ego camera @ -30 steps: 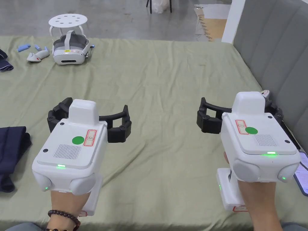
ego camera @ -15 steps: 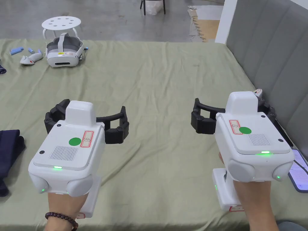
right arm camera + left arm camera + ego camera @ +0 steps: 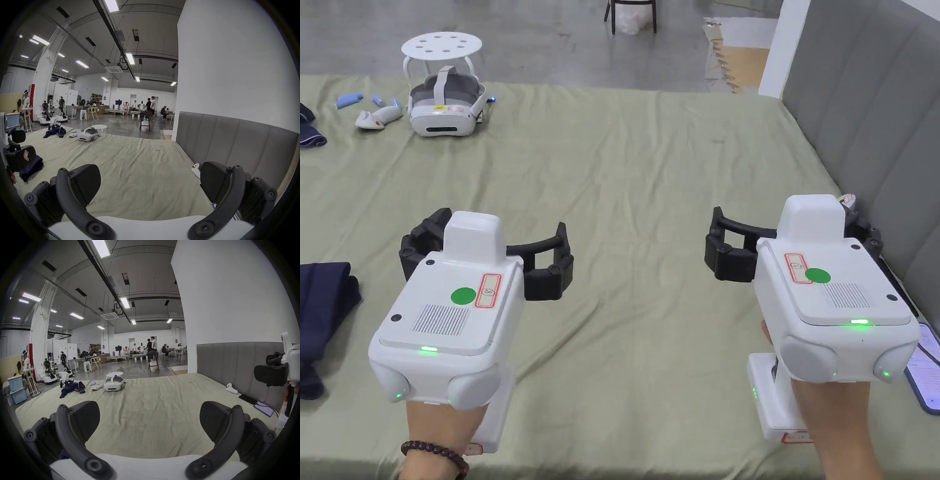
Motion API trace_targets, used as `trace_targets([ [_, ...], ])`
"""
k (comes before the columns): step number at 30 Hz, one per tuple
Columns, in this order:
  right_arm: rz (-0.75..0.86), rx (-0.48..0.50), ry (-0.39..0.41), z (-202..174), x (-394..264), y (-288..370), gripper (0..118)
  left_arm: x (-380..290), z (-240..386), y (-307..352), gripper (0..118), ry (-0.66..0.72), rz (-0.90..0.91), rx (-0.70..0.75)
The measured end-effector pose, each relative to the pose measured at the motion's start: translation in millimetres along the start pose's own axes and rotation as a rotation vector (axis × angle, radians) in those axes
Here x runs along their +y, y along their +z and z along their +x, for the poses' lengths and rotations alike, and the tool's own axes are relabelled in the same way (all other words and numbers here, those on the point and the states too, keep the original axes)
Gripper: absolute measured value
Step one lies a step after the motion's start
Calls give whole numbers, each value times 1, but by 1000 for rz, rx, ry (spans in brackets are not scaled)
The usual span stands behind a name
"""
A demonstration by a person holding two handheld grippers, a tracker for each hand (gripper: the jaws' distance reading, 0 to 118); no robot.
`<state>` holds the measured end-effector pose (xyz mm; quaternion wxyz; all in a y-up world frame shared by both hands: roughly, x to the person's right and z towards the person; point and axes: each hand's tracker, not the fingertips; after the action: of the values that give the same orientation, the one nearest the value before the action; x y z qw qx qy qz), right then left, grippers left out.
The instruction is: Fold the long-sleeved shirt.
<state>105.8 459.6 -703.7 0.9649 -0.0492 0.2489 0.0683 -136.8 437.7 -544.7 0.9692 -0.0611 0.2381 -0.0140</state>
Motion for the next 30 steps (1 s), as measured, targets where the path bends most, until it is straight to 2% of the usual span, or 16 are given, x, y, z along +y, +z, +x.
trace_targets([
  [21, -12, 33, -17, 4, -7, 6, 118, 2, 12, 4, 111, -11, 3, -24],
  [30, -25, 12, -11, 6, -12, -6, 118, -2, 13, 1, 111, -22, 4, 2],
])
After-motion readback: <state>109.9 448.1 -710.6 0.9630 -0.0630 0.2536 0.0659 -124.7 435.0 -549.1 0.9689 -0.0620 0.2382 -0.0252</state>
